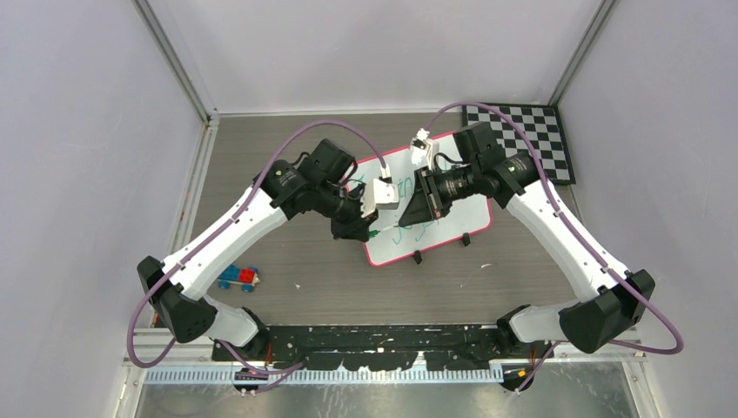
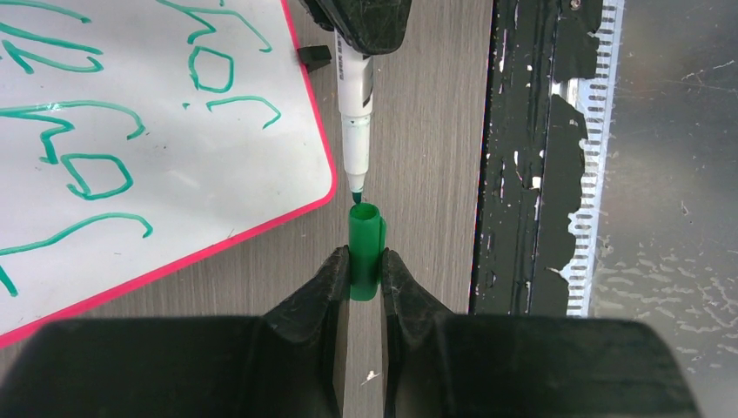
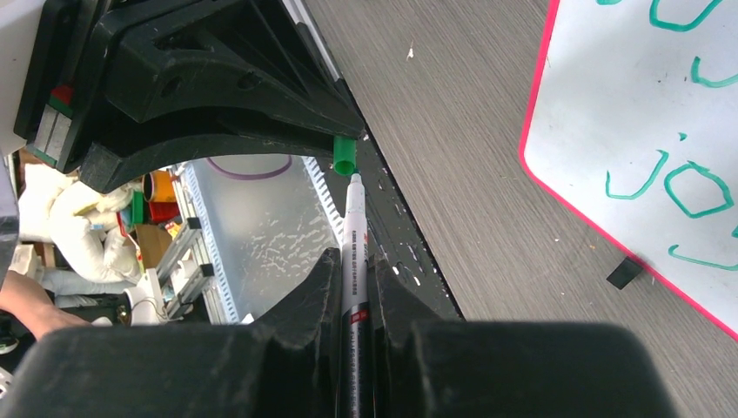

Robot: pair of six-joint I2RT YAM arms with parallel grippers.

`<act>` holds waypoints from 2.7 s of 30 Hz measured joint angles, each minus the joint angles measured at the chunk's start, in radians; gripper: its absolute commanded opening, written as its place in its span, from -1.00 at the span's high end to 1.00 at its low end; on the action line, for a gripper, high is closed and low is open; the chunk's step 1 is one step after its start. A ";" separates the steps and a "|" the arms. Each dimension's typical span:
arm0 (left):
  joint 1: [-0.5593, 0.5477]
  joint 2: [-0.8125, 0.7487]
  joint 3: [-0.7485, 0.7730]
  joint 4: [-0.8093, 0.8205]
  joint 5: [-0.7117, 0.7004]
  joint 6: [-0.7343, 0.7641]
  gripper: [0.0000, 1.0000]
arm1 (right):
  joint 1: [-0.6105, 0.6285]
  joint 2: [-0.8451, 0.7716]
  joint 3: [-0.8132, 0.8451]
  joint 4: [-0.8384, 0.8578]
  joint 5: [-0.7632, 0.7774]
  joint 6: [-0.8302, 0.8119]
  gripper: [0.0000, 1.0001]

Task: Write a sentence on the whiteboard
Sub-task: Close the whiteboard marker at the center of the board.

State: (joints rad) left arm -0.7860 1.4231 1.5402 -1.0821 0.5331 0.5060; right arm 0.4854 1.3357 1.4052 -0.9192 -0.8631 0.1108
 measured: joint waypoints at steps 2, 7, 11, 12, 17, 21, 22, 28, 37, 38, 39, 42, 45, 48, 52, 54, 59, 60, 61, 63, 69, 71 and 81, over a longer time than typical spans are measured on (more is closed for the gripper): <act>0.000 0.000 0.000 0.000 -0.001 0.000 1.00 | 0.000 0.000 0.000 -0.002 -0.002 0.000 1.00; 0.000 0.000 -0.001 0.000 -0.002 0.001 1.00 | 0.000 0.000 0.000 -0.003 -0.007 0.000 1.00; 0.000 0.000 -0.009 0.000 -0.010 0.004 1.00 | 0.000 0.000 0.000 -0.003 -0.015 0.000 0.99; 0.000 0.000 -0.013 0.000 -0.010 0.005 1.00 | 0.000 0.000 0.000 -0.003 -0.016 0.000 0.99; 0.000 0.000 -0.017 0.000 -0.011 0.006 1.00 | 0.000 0.000 0.000 -0.003 -0.018 0.000 0.99; 0.000 0.000 -0.017 0.000 -0.010 0.005 1.00 | 0.000 0.000 0.000 -0.003 -0.018 0.000 0.99; 0.000 0.000 -0.017 0.000 -0.009 0.004 1.00 | 0.000 0.000 0.000 -0.003 -0.018 0.000 0.99; 0.000 0.000 -0.017 0.000 0.002 -0.002 1.00 | 0.002 0.000 0.000 -0.002 -0.018 0.001 1.00; 0.000 0.000 -0.001 0.000 0.021 -0.014 1.00 | 0.013 0.000 0.000 -0.002 -0.018 0.001 0.99; 0.000 0.000 0.002 0.001 0.022 -0.021 1.00 | 0.014 0.000 0.000 -0.002 -0.017 0.001 0.99; 0.000 0.000 0.005 0.000 0.024 -0.025 1.00 | 0.015 0.000 0.000 -0.002 -0.016 0.001 0.99; 0.000 0.005 0.012 -0.006 0.025 -0.037 1.00 | 0.018 0.000 0.000 0.001 -0.013 0.001 0.99; 0.000 0.019 0.020 0.000 0.032 -0.057 1.00 | 0.020 0.004 0.000 0.008 -0.011 0.004 1.00; -0.004 0.031 0.037 0.007 0.039 -0.078 1.00 | 0.027 0.015 0.000 0.018 -0.010 0.011 1.00; -0.009 0.043 0.062 0.012 0.039 -0.102 1.00 | 0.032 0.027 0.000 0.032 -0.013 0.024 0.99; -0.011 0.046 0.066 0.013 0.038 -0.113 1.00 | 0.034 0.027 0.000 0.033 -0.014 0.026 0.99; -0.011 0.060 0.085 0.007 0.036 -0.154 1.00 | 0.036 0.028 0.000 0.038 -0.014 0.035 0.99; -0.010 0.064 0.087 0.006 0.035 -0.163 1.00 | 0.037 0.028 0.000 0.038 -0.013 0.036 0.99; -0.010 0.070 0.093 0.002 0.035 -0.172 1.00 | 0.037 0.031 0.000 0.037 -0.012 0.037 1.00; -0.010 0.083 0.101 -0.004 0.031 -0.192 1.00 | 0.039 0.035 0.000 0.036 -0.008 0.039 1.00; -0.010 0.105 0.123 -0.024 0.006 -0.220 1.00 | 0.041 0.047 0.000 0.037 0.002 0.041 1.00; -0.010 0.104 0.127 -0.028 0.000 -0.219 1.00 | 0.041 0.047 0.002 0.037 0.001 0.041 1.00; 0.038 0.092 0.144 0.008 0.025 -0.212 0.18 | -0.010 0.087 0.041 0.037 -0.030 0.045 1.00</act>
State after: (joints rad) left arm -0.7479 1.5154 1.6840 -1.0737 0.5579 0.2939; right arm 0.4759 1.4227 1.4464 -0.8818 -0.8928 0.1555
